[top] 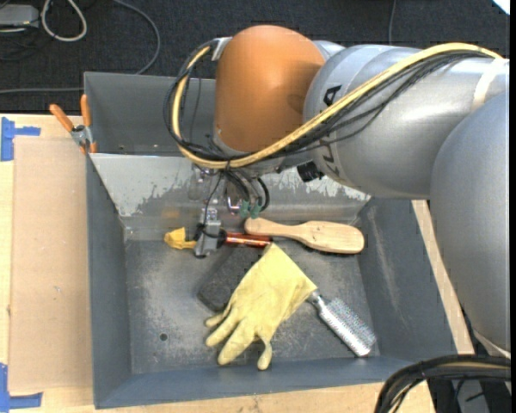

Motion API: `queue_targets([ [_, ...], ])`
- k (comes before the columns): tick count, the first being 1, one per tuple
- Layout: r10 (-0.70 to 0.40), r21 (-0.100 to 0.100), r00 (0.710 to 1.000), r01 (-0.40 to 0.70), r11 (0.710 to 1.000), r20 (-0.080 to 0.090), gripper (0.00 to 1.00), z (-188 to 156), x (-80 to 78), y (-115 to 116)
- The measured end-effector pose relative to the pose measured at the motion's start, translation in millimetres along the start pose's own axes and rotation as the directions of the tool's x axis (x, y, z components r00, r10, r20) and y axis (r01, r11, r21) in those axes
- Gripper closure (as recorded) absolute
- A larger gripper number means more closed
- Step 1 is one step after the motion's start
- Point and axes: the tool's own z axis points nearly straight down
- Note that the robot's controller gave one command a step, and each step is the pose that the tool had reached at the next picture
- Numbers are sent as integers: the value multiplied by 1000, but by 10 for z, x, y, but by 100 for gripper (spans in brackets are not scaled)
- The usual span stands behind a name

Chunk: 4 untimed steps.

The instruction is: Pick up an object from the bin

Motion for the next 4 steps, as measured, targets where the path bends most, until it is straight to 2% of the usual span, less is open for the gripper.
queue_targets([
  [1, 0, 0, 1000, 0, 1000, 0, 0, 0, 0, 0],
  [2, 28, 3, 1000, -28, 1000, -4, 0, 261, 352, -781],
  [3, 12, 1, 1000, -12, 1000, 2, 0, 302, 460, -612],
  [4, 125, 2, 992, -125, 992, 0, 100, 693, 257, -863],
])
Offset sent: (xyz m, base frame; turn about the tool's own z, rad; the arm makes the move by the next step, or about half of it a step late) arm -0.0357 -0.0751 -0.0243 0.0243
